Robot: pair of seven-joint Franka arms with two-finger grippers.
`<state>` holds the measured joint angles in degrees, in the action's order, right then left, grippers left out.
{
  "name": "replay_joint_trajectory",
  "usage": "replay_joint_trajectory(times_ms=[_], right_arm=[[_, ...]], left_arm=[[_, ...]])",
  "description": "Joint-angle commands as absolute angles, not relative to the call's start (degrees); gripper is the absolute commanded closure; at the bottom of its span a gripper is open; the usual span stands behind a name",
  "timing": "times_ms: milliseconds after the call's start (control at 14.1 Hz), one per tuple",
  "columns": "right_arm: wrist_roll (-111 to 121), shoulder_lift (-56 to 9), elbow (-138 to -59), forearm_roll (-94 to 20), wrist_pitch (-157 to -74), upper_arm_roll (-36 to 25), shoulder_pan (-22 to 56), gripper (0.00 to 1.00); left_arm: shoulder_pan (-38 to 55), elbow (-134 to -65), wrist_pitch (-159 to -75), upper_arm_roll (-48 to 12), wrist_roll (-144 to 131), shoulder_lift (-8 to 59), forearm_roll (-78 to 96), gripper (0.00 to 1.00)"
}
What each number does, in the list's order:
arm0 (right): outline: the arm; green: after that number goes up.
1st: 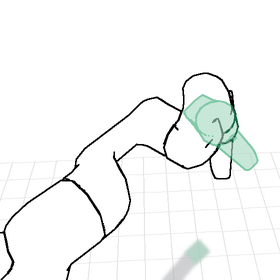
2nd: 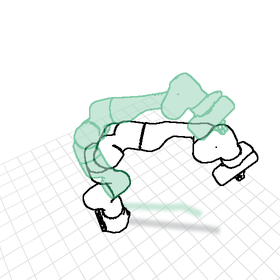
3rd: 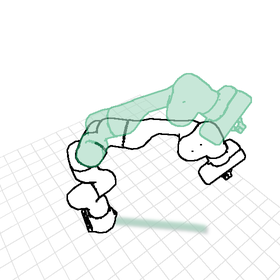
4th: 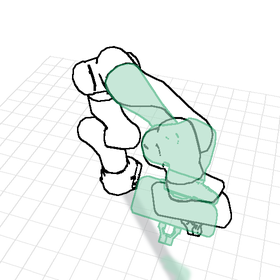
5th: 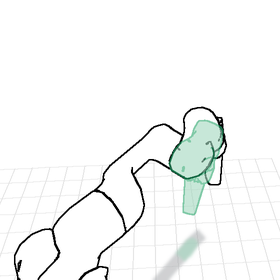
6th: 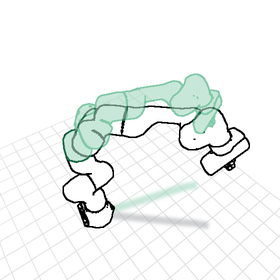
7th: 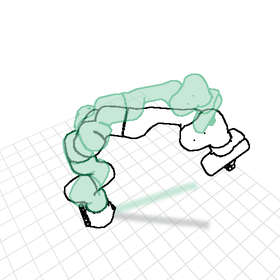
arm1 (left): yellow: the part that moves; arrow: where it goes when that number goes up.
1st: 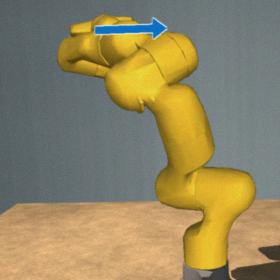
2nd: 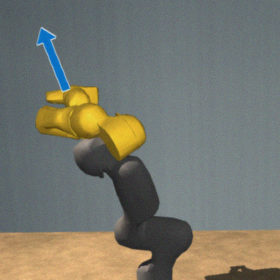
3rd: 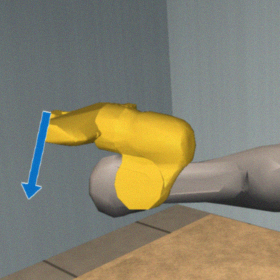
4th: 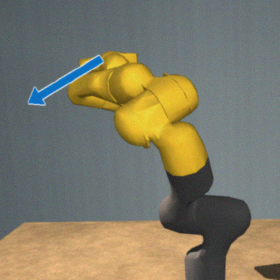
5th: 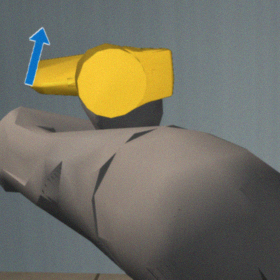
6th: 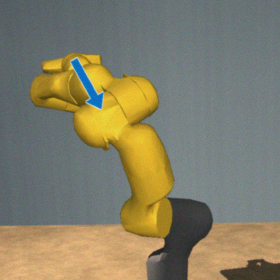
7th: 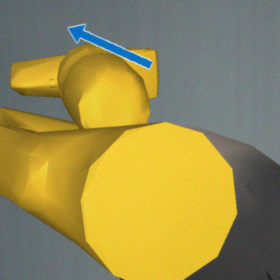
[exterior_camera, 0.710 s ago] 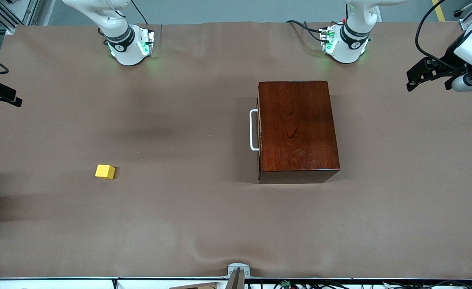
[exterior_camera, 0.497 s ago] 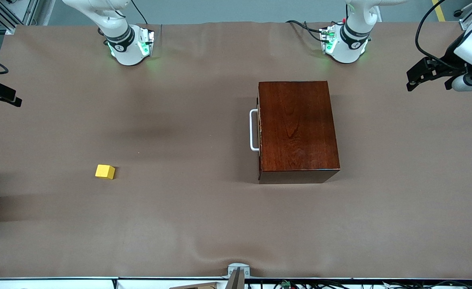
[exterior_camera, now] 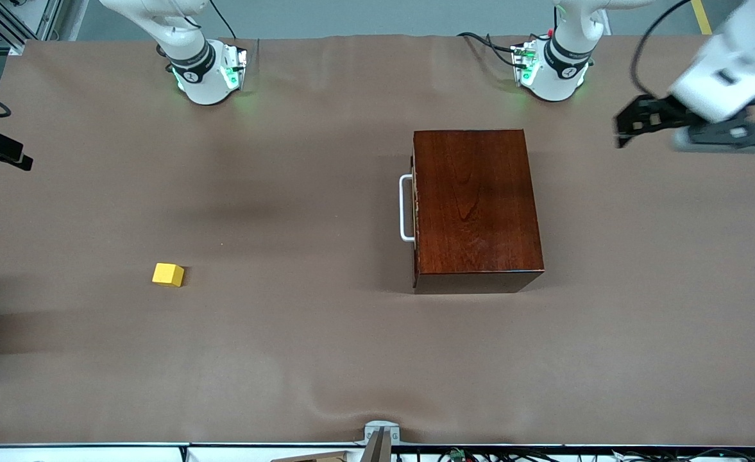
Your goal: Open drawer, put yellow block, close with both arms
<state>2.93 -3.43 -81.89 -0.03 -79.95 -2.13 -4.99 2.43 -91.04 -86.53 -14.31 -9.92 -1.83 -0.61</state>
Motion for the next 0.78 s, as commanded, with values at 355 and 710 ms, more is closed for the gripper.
replay_joint_trajectory(times_ms=[355, 710], right_arm=[[3.2, -3.7, -80.9, 3.2, -79.5, -1.5, -4.9, 0.0], [3.3, -3.9, -80.9, 2.2, -79.6, -1.5, -5.8, 0.0]], left_arm=[[21.5, -73.9, -89.6, -18.7, -35.3, 20.5, -5.9, 0.0], [32.0, -70.8, -96.5, -16.4, -46.8, 30.2, -7.0, 0.0]])
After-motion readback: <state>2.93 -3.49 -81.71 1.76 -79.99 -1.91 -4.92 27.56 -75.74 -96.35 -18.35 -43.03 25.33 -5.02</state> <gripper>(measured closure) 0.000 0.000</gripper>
